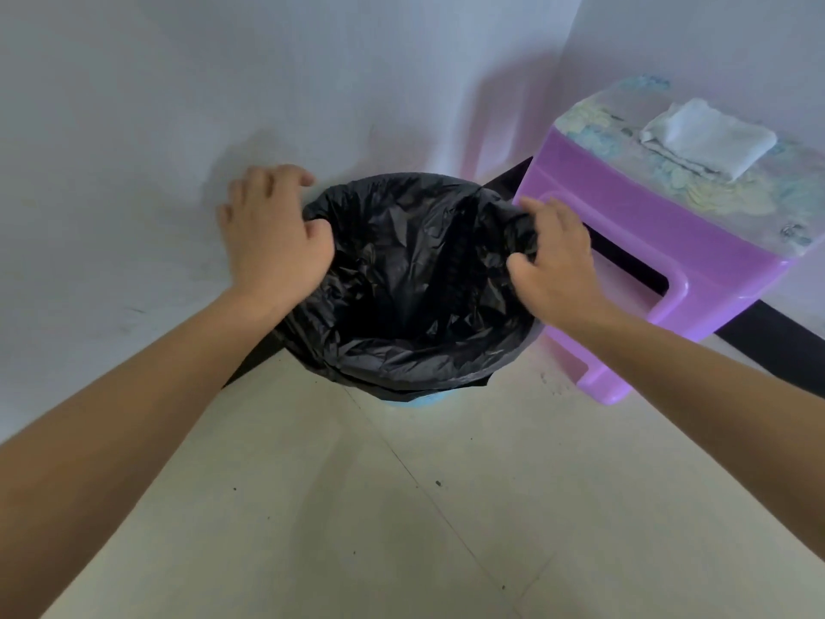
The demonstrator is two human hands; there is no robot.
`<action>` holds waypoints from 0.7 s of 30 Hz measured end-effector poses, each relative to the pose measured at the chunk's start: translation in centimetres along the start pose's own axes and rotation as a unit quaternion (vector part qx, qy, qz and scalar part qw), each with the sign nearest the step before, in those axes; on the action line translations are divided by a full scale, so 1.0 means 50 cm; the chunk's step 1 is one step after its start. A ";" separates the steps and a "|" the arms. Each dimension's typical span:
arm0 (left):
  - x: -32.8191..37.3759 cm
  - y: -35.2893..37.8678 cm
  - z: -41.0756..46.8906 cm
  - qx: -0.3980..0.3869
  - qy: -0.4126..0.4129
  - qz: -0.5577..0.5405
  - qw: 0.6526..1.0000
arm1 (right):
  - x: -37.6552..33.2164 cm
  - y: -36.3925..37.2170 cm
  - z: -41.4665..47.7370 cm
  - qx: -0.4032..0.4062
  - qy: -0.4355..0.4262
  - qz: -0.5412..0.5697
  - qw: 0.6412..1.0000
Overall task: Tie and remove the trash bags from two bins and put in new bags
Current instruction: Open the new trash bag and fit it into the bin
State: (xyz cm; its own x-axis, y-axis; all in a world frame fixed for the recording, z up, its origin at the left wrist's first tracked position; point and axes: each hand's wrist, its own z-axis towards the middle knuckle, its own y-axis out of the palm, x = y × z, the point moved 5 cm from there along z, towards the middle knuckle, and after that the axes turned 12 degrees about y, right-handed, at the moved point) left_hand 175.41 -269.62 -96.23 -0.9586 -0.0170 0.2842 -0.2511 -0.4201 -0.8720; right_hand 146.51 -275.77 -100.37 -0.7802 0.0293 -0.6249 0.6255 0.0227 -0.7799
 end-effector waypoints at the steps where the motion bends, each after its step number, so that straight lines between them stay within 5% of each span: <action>1: -0.021 0.014 -0.011 -0.048 -0.042 -0.047 0.997 | 0.011 0.009 0.005 -0.033 0.043 0.035 0.998; 4: -0.037 0.071 -0.054 -0.120 -0.126 -0.279 0.944 | 0.024 0.043 0.014 -0.083 0.113 0.126 0.982; 8: -0.040 0.091 -0.057 -0.034 -0.187 -0.338 0.922 | 0.021 0.053 0.033 -0.055 0.124 0.138 0.981; 14: -0.048 0.096 -0.039 -0.074 -0.113 -0.105 0.985 | 0.012 0.060 0.046 -0.020 0.068 0.033 0.997; 21: 0.015 -0.014 0.011 -0.192 0.010 0.098 0.976 | -0.082 -0.034 0.002 -0.034 0.054 -0.192 0.979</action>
State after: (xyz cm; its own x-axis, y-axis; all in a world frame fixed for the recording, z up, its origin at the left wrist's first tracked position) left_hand 174.95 -269.84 -95.20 -0.9948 -0.0447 0.0916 -0.0899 -0.0395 -0.9952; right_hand 148.64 -276.03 -96.49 -0.9547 0.1108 -0.2762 0.2886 0.1187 -0.9501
